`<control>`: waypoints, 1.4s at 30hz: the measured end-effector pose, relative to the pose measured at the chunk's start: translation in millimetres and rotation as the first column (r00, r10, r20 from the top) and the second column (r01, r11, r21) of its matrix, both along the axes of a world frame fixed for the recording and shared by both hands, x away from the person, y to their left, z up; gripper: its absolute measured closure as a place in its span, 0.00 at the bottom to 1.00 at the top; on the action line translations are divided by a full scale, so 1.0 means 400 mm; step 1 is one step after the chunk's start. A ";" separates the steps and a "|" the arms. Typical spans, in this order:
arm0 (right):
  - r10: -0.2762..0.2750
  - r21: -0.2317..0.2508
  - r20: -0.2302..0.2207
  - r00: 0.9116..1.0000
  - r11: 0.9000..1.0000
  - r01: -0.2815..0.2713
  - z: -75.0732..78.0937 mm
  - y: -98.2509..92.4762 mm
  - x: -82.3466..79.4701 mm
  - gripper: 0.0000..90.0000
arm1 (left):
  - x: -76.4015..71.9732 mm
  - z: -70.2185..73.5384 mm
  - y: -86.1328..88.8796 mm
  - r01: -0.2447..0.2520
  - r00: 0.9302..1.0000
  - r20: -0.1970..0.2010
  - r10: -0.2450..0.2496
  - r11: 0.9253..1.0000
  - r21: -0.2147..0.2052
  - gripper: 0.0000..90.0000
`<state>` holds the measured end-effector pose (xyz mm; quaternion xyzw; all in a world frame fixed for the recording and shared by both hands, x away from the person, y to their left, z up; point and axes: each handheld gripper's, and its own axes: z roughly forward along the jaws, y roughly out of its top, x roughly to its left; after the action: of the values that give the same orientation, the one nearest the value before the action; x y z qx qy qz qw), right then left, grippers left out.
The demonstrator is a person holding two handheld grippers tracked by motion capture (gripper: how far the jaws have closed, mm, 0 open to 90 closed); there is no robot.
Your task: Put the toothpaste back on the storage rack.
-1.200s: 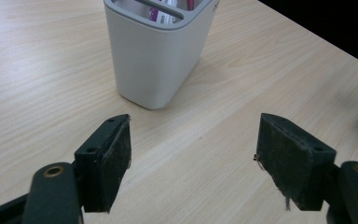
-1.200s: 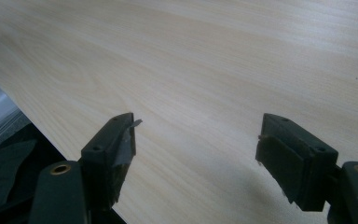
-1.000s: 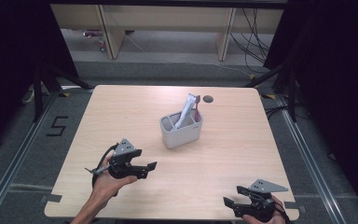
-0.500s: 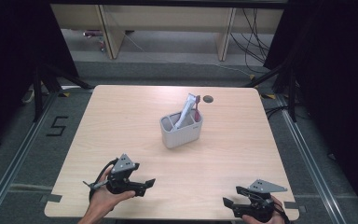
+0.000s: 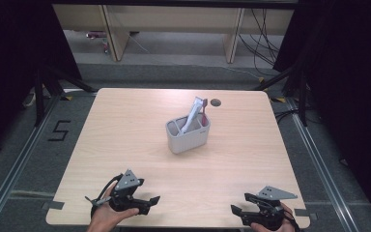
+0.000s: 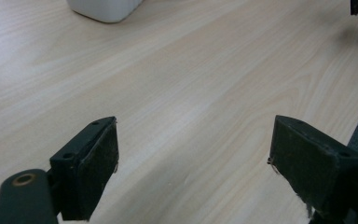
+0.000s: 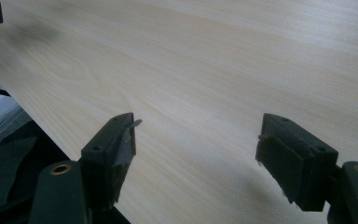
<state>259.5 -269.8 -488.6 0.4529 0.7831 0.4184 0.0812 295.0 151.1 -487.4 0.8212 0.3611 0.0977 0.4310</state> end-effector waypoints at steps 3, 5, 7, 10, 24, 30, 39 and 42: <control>0.001 -0.013 0.012 1.000 1.000 -0.001 0.000 -0.001 0.000 0.31 | -0.015 -0.011 0.000 0.011 1.000 -0.007 -0.011 1.000 0.021 0.17; 0.002 -0.003 0.000 1.000 1.000 -0.002 0.000 0.001 -0.001 0.31 | -0.022 -0.016 0.001 0.007 1.000 -0.010 -0.007 1.000 0.019 0.17; 0.006 -0.013 0.012 1.000 1.000 -0.006 -0.001 0.000 0.000 0.31 | -0.030 -0.021 0.004 0.001 1.000 -0.007 -0.001 1.000 0.021 0.17; 0.012 -0.018 0.005 1.000 1.000 -0.012 0.001 0.000 0.000 0.31 | -0.042 -0.027 0.009 0.005 1.000 -0.009 -0.005 1.000 0.019 0.17; 0.030 -0.022 0.017 0.999 0.999 -0.029 0.002 0.000 0.002 0.31 | -0.097 -0.052 0.017 0.004 1.000 0.007 -0.005 0.999 0.054 0.17; 0.027 -0.025 0.015 1.000 0.999 -0.026 0.002 0.001 0.000 0.31 | -0.116 -0.052 0.008 0.014 1.000 -0.005 -0.014 0.999 0.039 0.17; 0.030 -0.021 0.020 0.999 0.999 -0.030 0.002 0.000 0.001 0.31 | -0.113 -0.055 0.014 0.007 1.000 -0.001 -0.007 0.999 0.035 0.17; 0.027 -0.030 0.023 0.999 0.999 -0.026 0.003 -0.001 0.001 0.30 | -0.114 -0.055 0.014 0.006 1.000 -0.004 -0.006 0.999 0.046 0.17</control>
<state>260.0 -270.1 -487.6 0.4362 0.7941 0.4132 0.0915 249.4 156.7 -509.4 0.8322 0.3571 0.1030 0.4115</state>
